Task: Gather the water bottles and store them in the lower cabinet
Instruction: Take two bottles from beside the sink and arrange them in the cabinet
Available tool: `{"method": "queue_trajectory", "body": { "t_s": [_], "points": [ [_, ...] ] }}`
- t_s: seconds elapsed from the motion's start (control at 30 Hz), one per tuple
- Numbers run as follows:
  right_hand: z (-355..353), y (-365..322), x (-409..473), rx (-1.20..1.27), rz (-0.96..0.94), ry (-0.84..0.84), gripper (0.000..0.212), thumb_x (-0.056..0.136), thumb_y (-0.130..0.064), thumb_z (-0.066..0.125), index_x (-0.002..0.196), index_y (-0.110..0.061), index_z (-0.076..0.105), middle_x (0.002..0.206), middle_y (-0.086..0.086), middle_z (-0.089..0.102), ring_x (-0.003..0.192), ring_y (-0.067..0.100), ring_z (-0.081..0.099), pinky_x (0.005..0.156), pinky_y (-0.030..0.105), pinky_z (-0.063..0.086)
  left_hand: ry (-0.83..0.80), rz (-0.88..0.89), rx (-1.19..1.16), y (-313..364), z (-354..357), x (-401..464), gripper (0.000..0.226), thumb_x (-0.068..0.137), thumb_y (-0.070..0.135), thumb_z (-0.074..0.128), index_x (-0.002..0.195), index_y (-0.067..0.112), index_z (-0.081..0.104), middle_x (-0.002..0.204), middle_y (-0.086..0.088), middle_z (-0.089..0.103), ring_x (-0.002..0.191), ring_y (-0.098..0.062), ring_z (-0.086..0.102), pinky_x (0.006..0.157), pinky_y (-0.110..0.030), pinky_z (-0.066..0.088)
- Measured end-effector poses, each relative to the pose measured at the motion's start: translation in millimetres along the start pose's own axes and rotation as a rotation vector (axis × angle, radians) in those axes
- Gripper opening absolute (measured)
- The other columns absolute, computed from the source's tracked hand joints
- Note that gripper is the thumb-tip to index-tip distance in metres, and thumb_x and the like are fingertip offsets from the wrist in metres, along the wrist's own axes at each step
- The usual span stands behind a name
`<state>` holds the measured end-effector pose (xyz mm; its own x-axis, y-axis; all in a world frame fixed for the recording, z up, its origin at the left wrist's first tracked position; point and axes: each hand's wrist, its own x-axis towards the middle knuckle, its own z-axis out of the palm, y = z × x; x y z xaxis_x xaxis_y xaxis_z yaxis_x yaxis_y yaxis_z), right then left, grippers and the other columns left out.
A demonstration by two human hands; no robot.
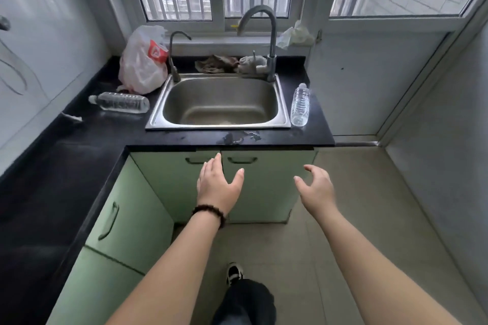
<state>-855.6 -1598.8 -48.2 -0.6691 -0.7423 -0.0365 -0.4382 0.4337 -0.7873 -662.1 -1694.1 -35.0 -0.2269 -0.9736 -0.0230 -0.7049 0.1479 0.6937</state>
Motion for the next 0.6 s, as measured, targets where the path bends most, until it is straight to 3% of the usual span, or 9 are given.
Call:
{"method": "queue_trajectory", "body": {
  "t_s": [0.33,0.6],
  "points": [
    [31.9,-49.8,183.5,0.017,0.093,0.070,0.052,0.087,-0.019,0.064,0.134,-0.006,0.047,0.138,0.014,0.044,0.128,0.025,0.043,0.109,0.032,0.031,-0.064,0.061,0.020,44.0,26.5,199.8,0.073,0.091,0.047,0.055,0.149,0.010,0.030,0.151,-0.008,0.036,0.142,-0.022,0.028,0.117,-0.041,0.024],
    [34.7,-41.5,295.2,-0.087,0.227,0.067,0.084,0.079,-0.045,0.069,0.145,-0.014,0.026,0.145,0.013,0.030,0.130,0.032,0.035,0.099,0.039,0.036,-0.119,0.034,0.041,50.9,65.8,276.5,0.074,0.090,0.045,0.058,0.148,0.009,0.030,0.151,-0.010,0.036,0.142,-0.023,0.027,0.117,-0.039,0.023]
  ]
}}
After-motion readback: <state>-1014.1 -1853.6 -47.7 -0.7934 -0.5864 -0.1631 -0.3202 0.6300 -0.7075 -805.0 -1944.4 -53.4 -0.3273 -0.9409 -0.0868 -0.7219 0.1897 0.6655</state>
